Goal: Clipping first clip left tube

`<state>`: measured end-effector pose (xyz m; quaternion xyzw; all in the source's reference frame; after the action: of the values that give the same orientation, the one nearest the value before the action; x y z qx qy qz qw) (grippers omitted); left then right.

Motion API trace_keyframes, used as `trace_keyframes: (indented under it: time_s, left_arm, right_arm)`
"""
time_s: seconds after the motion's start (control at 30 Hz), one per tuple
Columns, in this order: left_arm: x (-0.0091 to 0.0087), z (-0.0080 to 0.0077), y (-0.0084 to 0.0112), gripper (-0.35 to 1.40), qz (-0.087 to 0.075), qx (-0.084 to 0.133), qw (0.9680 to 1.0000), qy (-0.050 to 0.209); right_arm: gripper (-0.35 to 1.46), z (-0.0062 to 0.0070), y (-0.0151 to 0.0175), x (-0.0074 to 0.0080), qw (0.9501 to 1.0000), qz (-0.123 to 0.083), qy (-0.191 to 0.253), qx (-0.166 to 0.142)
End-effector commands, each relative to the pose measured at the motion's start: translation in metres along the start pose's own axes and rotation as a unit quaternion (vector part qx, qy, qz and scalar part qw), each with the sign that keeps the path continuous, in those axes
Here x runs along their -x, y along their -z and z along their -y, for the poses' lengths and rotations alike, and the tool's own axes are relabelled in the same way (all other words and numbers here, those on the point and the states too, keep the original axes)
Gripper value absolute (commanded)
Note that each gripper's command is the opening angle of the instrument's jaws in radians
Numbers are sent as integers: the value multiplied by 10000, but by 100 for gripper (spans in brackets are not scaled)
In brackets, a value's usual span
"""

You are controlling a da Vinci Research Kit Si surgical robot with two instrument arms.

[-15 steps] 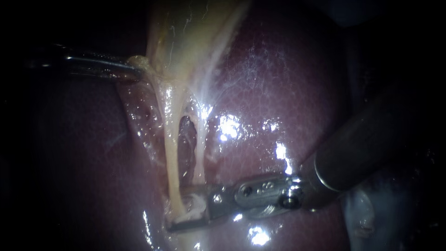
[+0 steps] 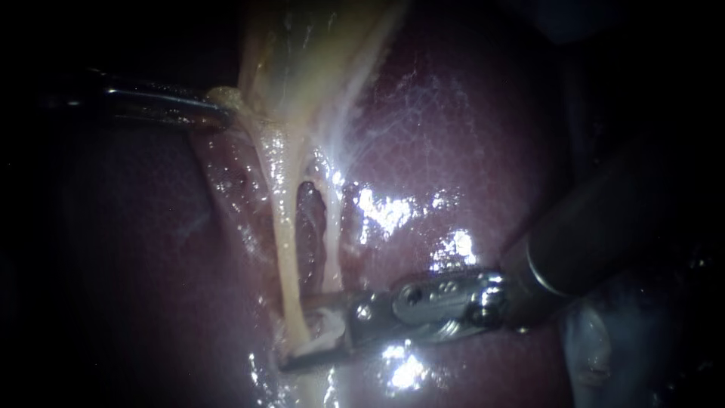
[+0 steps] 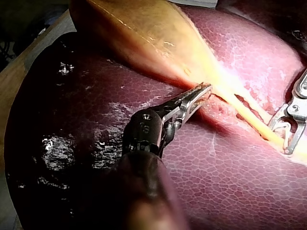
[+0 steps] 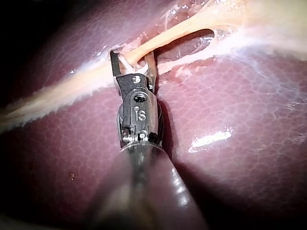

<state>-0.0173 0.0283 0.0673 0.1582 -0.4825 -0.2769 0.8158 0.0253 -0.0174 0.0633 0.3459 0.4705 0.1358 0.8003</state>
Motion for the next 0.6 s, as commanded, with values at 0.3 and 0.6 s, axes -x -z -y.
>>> trace_keyframes:
  time_s: [0.3,0.6]
  left_arm:
    - [0,0,0,-35,0,-14,10000,0]
    - [-1,0,-1,-35,0,-11,10000,-2]
  right_arm:
    - [47,-16,12,-5,9942,-682,-634,-533]
    - [47,-36,15,2,9721,-1396,-1297,-1364]
